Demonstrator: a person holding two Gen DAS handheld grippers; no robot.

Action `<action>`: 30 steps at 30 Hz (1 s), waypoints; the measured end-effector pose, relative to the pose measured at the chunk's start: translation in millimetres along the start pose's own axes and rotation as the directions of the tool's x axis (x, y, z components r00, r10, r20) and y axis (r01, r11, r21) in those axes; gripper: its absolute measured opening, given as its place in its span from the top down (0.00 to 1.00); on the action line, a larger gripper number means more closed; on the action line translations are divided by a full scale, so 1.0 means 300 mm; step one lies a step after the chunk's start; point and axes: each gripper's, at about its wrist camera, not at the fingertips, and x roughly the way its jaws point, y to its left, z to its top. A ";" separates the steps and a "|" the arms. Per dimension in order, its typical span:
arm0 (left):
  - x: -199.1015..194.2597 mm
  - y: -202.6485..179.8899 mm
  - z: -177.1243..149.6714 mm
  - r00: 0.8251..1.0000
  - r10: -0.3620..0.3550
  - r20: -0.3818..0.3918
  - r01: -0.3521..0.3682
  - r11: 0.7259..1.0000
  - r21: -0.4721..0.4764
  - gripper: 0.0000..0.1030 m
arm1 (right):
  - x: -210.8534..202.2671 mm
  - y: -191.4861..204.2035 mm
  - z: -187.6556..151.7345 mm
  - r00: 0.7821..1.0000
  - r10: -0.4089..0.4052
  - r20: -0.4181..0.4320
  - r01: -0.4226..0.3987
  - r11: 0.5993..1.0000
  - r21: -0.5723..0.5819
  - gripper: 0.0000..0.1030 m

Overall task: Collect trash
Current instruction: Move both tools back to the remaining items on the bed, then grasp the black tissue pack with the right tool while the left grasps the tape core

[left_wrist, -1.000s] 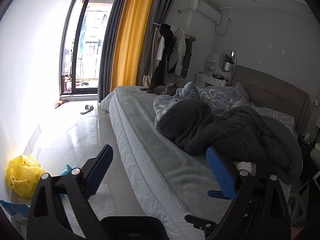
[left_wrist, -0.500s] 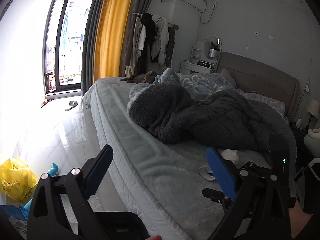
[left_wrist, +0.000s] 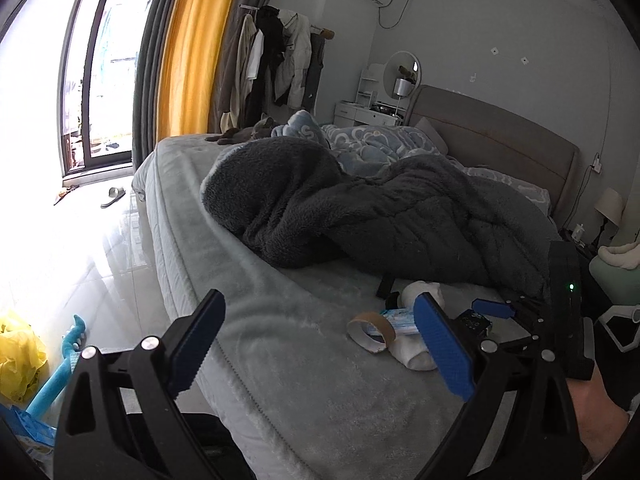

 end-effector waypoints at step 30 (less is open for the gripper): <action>0.389 -0.164 -0.140 0.970 -0.110 -0.219 0.095 0.992 -0.077 0.24 | 0.123 -0.267 -0.126 0.987 0.013 -0.163 -0.003 0.998 0.061 0.25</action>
